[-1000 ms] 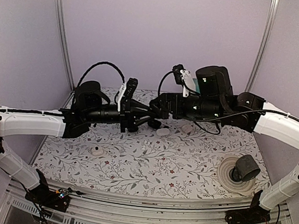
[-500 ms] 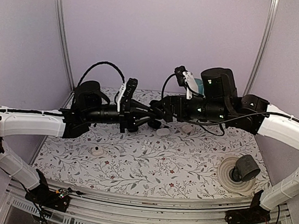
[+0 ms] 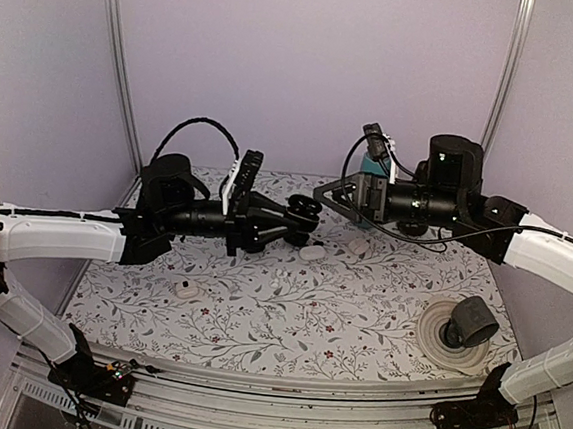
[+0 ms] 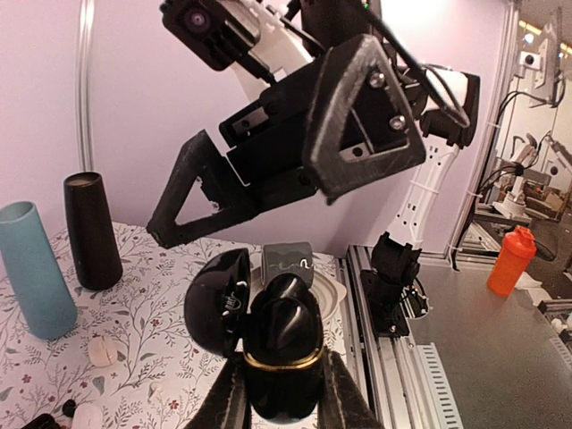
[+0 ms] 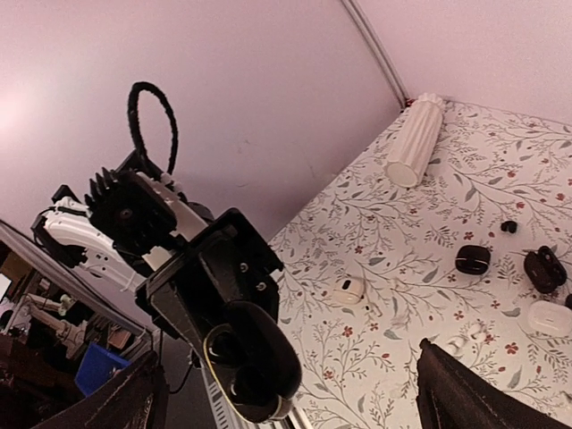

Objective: Insert the wireless bluetooth earbuds into the charging case
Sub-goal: Adjust the left earbud in the left side groove of the charging case.

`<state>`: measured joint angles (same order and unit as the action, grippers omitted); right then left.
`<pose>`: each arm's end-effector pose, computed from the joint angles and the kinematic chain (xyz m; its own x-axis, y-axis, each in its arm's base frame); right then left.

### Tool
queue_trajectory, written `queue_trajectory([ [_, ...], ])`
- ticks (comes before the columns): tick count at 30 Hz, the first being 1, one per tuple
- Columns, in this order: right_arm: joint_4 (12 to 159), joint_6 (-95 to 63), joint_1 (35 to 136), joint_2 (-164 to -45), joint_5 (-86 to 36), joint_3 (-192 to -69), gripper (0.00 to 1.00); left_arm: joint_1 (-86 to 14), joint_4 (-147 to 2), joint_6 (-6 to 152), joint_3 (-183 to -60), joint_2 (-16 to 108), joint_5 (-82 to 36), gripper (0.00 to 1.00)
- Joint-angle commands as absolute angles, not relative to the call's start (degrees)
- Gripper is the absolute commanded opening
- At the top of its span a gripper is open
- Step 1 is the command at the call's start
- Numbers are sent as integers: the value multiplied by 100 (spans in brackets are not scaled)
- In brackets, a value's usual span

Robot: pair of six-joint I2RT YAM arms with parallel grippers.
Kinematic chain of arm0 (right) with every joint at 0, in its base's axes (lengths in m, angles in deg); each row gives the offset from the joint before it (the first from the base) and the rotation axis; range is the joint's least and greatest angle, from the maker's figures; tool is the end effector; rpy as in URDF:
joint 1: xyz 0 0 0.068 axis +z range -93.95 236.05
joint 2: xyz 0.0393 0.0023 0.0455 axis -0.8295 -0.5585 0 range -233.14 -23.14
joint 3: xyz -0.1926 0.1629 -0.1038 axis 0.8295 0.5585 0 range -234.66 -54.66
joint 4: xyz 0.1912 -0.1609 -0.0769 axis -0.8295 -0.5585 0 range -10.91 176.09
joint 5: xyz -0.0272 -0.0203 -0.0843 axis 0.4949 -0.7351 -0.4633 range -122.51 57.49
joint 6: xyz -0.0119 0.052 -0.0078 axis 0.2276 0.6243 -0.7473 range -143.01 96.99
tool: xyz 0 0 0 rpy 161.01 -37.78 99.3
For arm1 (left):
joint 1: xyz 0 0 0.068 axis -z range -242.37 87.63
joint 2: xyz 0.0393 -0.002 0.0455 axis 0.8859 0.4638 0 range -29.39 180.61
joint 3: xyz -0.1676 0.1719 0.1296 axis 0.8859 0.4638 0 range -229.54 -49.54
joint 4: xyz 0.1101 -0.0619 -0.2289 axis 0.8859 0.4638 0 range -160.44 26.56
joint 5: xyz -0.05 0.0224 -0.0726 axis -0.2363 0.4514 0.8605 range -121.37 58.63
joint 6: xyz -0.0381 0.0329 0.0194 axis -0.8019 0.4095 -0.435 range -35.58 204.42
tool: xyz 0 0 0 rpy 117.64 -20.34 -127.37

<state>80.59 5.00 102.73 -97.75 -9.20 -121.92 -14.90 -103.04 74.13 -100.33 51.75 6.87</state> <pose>0.1987 0.2312 0.3725 -0.5727 0.0213 -0.8195 -0.7519 0.3845 0.5355 0.2022 -0.2528 0.3064 -0.1520 -0.0419 -0.9875 0.9856 0.0689 -0.1546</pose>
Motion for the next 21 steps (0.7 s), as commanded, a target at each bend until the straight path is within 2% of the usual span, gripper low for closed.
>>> queue_trajectory([
  [1,8698,717,10285,-9944,296,-12216,97,-1476,-10596,7268,-10146,5290,991,0],
  [7,9182,774,10302,-10014,1257,-12195,93,-1502,-10604,7116,-10201,5414,969,0],
  [13,9068,473,10419,-9831,1349,-12216,82,-1573,-10545,6991,-10232,5472,828,0],
  [21,8378,178,10389,-9482,-367,-12156,81,-1589,-10581,6965,-10236,5464,960,0],
])
